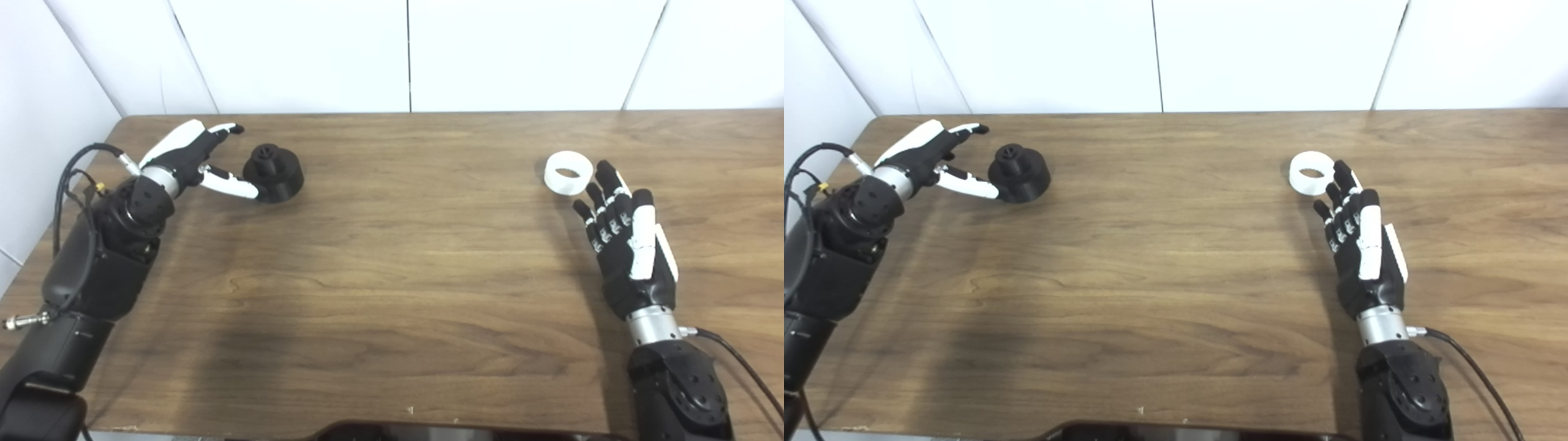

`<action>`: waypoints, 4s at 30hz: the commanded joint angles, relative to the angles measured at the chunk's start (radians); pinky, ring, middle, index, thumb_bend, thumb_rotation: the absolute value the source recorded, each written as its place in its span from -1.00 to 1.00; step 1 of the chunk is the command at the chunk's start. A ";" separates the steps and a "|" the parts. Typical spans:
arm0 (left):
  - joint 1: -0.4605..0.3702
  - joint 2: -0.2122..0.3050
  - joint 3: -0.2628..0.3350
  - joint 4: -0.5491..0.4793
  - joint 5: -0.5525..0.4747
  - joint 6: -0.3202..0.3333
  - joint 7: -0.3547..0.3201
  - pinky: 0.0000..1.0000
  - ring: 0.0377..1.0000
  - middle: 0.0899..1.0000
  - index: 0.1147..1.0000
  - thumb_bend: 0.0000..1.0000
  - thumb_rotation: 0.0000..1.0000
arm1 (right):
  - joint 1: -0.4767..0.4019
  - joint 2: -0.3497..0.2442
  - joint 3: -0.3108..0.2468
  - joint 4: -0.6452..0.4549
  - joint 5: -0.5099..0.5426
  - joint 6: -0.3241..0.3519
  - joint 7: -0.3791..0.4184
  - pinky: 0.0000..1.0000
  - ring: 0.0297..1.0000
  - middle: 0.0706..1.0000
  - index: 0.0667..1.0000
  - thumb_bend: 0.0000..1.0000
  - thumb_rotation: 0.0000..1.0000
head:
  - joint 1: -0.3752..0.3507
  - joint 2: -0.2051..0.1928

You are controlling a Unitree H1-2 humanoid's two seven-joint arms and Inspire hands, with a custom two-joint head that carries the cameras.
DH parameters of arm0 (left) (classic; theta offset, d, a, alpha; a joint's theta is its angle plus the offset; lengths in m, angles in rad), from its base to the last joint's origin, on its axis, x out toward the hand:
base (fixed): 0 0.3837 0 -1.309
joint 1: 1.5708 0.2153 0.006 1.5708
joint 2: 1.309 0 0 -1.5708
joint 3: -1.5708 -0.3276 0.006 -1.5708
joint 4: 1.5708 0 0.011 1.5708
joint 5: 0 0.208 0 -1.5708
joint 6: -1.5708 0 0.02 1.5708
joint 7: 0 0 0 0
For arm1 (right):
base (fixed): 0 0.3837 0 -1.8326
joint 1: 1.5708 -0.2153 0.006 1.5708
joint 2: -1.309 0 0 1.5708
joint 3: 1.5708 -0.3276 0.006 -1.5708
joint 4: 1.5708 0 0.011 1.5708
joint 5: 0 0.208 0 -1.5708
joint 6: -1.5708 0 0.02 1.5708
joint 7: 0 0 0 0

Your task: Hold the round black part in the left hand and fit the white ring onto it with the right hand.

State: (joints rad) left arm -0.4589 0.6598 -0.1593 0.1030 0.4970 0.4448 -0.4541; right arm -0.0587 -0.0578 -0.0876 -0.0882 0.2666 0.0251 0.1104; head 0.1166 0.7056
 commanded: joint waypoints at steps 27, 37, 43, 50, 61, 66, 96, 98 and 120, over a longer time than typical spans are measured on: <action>-0.108 0.026 -0.047 0.077 0.040 -0.014 0.010 0.76 1.00 1.00 0.74 1.00 -0.41 | -0.019 -0.014 -0.013 -0.025 0.008 -0.026 0.011 0.88 1.00 1.00 0.89 0.09 1.00 | -0.017 -0.010; -0.109 0.006 -0.050 0.081 0.052 -0.038 0.043 0.75 1.00 1.00 0.74 1.00 -0.43 | -0.011 -0.025 -0.011 -0.017 0.010 -0.038 0.020 0.89 1.00 1.00 0.89 0.08 1.00 | -0.013 -0.014; -0.112 0.001 -0.055 0.089 0.065 -0.038 0.053 0.75 1.00 1.00 0.72 0.99 -0.46 | -0.010 -0.027 -0.009 -0.016 0.014 -0.038 0.023 0.90 1.00 1.00 0.88 0.08 1.00 | -0.016 -0.014; -0.107 -0.019 -0.051 0.092 0.063 -0.038 0.067 0.76 1.00 1.00 0.71 0.96 -0.46 | -0.010 -0.028 -0.010 -0.019 0.011 -0.034 0.018 0.90 1.00 1.00 0.89 0.07 1.00 | -0.021 -0.014; -0.112 -0.032 -0.064 0.108 0.070 -0.064 0.087 0.80 1.00 1.00 0.67 0.90 -0.51 | -0.008 -0.028 -0.014 -0.030 0.016 -0.031 0.018 0.90 1.00 1.00 0.89 0.09 1.00 | -0.024 -0.014; -0.108 -0.036 -0.067 0.112 0.078 -0.068 0.101 0.82 1.00 1.00 0.67 0.87 -0.53 | -0.008 -0.031 -0.015 -0.029 0.015 -0.031 0.017 0.89 1.00 1.00 0.89 0.10 1.00 | -0.026 -0.014; -0.089 -0.056 -0.051 0.125 0.072 -0.093 0.191 0.74 0.97 0.78 0.13 0.57 -0.91 | -0.016 -0.042 -0.020 -0.029 0.054 -0.021 0.024 0.93 1.00 1.00 0.87 0.16 1.00 | -0.021 -0.014; -0.084 -0.057 -0.056 0.113 0.078 -0.085 0.190 0.73 0.97 0.78 0.13 0.58 -0.90 | -0.017 -0.045 -0.017 -0.027 0.051 -0.023 0.026 0.92 1.00 1.00 0.87 0.15 1.00 | -0.022 -0.013; -0.032 -0.060 -0.070 0.003 0.081 -0.056 0.153 0.74 0.98 0.83 0.23 0.63 -0.87 | -0.021 -0.052 -0.007 -0.031 0.045 -0.012 0.022 0.91 1.00 1.00 0.89 0.13 1.00 | -0.024 -0.008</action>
State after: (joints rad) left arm -0.4642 0.5817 -0.2359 0.1395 0.5580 0.3846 -0.3083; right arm -0.0514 -0.1066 -0.0957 -0.0944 0.3030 0.0303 0.1152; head 0.0920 0.6979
